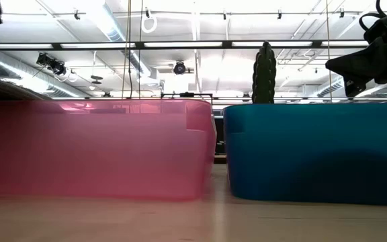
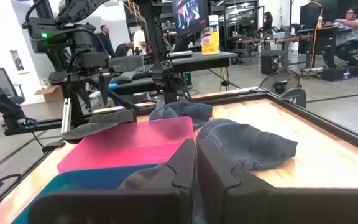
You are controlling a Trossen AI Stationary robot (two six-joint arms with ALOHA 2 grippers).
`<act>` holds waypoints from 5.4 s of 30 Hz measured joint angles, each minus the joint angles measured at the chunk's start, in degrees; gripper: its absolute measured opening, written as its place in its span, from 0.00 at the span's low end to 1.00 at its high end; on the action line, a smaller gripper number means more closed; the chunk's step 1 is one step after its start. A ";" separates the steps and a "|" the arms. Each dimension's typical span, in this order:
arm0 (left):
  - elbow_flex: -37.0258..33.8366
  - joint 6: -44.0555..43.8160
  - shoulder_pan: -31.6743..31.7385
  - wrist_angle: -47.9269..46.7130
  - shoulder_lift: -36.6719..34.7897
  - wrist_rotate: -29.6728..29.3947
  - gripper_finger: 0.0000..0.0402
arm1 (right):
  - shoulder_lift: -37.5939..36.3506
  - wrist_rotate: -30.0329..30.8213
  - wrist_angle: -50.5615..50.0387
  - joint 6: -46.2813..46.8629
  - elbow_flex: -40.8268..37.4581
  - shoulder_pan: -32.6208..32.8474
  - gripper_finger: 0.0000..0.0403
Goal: Pick & Place hat
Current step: Put the black cap in the blue bin, then put the left blue cap in the red bin
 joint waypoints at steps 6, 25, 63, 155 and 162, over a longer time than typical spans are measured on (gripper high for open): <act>-0.19 -2.50 -1.59 0.80 1.07 1.44 0.49 | 0.01 -0.02 0.00 0.00 0.00 0.00 0.05; -10.77 -2.01 -2.30 18.45 1.13 2.19 0.47 | 0.02 0.00 0.00 -0.02 0.00 -0.02 0.05; 7.89 51.59 15.90 11.85 -1.00 2.74 0.01 | 0.02 0.00 0.00 0.00 0.00 0.00 0.05; 16.29 79.88 34.37 42.17 19.89 12.18 0.47 | 0.04 0.00 0.02 0.00 0.00 0.00 0.05; 18.10 80.54 34.14 33.74 14.44 11.10 0.52 | 0.02 -0.02 0.00 0.00 0.00 0.00 0.05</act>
